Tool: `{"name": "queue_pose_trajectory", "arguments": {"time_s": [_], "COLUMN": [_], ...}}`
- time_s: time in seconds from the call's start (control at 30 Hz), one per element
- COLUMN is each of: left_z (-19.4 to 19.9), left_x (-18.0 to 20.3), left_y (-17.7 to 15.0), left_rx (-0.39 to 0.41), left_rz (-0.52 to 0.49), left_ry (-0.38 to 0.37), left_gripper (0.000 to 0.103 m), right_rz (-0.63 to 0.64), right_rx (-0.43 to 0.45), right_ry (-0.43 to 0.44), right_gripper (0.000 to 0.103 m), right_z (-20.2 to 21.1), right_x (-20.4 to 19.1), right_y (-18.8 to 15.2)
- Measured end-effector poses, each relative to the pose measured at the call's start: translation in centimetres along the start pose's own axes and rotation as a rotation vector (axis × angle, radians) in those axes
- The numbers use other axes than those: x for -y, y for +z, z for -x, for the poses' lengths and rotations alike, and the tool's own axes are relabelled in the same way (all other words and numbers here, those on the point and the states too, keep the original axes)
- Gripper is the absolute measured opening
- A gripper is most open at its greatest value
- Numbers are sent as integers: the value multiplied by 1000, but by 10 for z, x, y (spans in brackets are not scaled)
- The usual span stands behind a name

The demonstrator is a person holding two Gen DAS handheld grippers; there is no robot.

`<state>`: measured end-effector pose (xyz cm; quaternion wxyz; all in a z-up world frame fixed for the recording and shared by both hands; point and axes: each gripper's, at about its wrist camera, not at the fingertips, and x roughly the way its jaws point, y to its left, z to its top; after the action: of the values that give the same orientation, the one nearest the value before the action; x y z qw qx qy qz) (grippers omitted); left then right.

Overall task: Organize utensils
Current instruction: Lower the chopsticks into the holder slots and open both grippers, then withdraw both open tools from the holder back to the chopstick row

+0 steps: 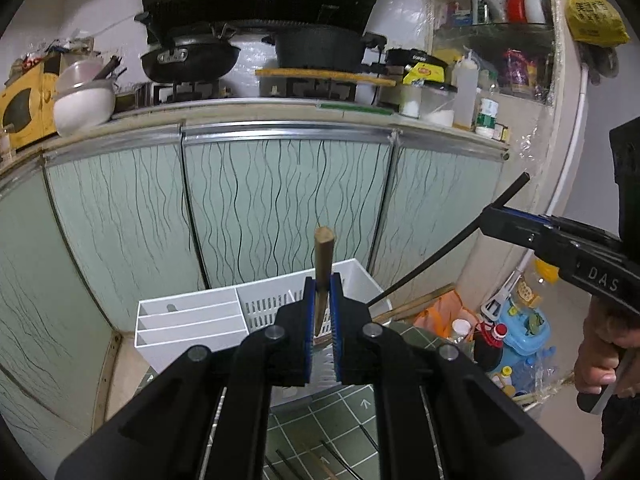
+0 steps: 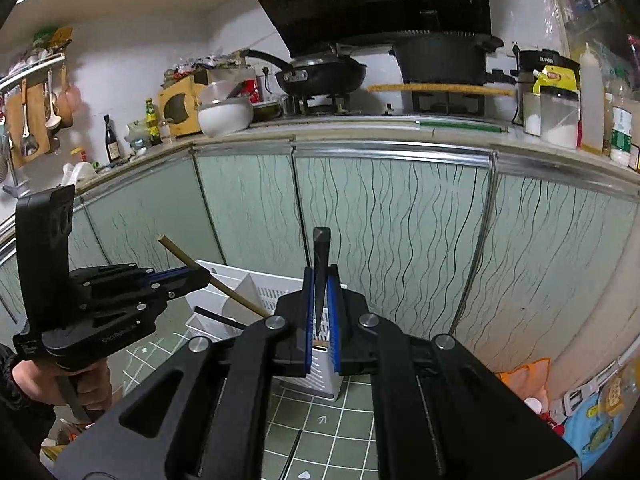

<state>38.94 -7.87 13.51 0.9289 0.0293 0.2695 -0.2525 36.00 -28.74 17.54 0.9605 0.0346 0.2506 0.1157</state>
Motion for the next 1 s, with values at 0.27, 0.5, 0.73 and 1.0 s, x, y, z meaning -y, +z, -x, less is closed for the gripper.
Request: {"name": "queue_pose_trajectory", "arguments": {"time_s": [0.27,0.5,0.73,1.0], "left_z": [7,31,61,89], "left_x": [-13,-18,-11,4], "left_y": [-14,-25,-36,-46], "left_rx": [59,73,110,114], "left_rz": [6,24,28,-3], "left_ry": [80,118,140,183], "left_gripper": [91,99,99,99], "right_rz": [-16,-56,-58,-6], "right_rx": [19,35,17,-2], "right_ry": [-28,-38,-54,-61], "right_gripper": [71,91,94,95], "right_z": [-4,15,31,54], "right_x": [13,18,12,-4], "right_y": [-17,-29,-46,-65]}}
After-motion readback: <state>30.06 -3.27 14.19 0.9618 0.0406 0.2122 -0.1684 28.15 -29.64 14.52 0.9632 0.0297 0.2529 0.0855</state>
